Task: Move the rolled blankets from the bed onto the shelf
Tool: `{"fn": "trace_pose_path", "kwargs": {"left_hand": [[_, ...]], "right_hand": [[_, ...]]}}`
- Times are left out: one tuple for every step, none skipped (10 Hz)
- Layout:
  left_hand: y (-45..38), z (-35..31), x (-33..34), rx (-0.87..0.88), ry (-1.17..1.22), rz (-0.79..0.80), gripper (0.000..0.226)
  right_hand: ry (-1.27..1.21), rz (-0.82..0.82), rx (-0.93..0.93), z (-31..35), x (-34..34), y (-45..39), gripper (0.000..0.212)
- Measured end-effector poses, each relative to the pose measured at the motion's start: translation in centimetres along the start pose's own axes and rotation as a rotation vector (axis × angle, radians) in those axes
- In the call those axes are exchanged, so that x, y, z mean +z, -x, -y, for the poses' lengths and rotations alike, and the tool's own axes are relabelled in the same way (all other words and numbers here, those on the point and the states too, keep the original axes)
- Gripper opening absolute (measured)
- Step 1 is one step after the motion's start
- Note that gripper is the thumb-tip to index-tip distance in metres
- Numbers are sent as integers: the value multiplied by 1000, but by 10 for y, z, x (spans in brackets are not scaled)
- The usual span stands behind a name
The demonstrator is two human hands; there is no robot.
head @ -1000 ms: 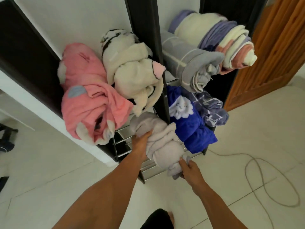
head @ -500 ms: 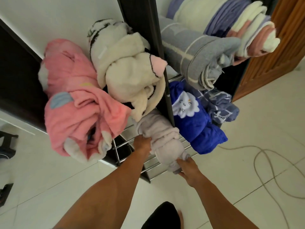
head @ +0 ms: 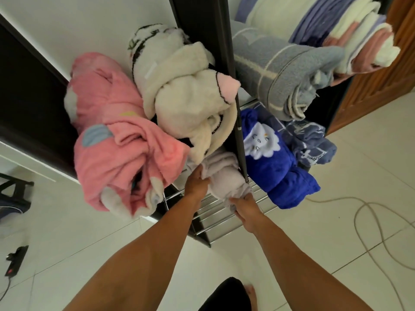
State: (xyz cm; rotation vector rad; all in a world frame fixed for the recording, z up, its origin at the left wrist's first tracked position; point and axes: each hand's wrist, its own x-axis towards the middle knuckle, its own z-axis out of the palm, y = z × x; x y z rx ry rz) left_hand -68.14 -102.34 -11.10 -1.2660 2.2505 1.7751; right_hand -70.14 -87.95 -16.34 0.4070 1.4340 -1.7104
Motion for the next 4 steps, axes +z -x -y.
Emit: {"fn": "trace_pose_path", "kwargs": {"left_hand": [[17, -3, -1, -46, 19, 97, 73], [20, -4, -4, -57, 45, 120, 79], [34, -14, -3, -56, -18, 122, 78], [48, -17, 1, -59, -102, 115, 77]], "right_hand": [[-2, 13, 2, 4, 9, 2, 55], [-59, 43, 1, 4, 11, 7, 51], [-54, 49, -3, 5, 10, 19, 58], [66, 42, 16, 8, 6, 35, 58]]}}
